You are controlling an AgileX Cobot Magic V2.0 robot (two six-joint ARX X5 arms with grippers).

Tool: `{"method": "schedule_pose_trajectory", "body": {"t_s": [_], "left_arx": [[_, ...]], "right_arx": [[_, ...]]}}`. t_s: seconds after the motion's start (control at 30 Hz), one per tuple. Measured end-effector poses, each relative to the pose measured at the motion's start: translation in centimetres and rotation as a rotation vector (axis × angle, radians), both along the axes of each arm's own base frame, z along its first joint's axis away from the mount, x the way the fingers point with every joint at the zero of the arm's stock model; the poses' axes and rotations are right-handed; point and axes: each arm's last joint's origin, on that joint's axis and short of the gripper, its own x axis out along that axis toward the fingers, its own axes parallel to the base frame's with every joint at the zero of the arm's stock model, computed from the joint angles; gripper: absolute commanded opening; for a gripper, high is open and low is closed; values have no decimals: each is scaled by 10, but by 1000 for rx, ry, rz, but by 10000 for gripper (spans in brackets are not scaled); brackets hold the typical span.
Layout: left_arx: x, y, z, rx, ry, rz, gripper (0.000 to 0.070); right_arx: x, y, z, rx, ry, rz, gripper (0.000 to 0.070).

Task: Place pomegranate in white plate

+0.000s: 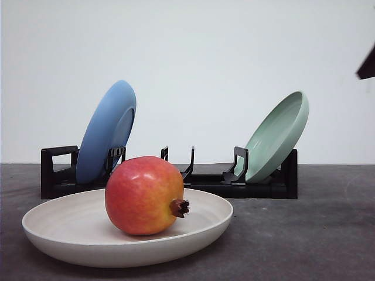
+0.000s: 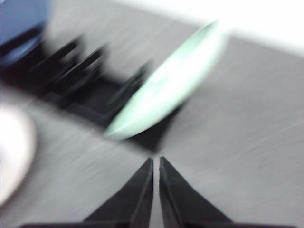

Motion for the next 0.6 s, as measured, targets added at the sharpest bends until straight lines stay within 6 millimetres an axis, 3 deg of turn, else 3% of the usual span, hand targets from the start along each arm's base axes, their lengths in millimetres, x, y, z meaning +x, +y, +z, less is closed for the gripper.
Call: {"method": "schedule_pose_trajectory", "body": {"t_s": [0.1,0.3,0.6], "left_arx": [[0,0,0,0,0,0,0],[0,0,0,0,0,0,0],[0,0,0,0,0,0,0]], "right_arx": [[-14,-11,-22,15,-106,-129,18],[-34,-27,-68,70,-158,-276,18],[-44,-33,-81,98,-262,-330,18]]}}
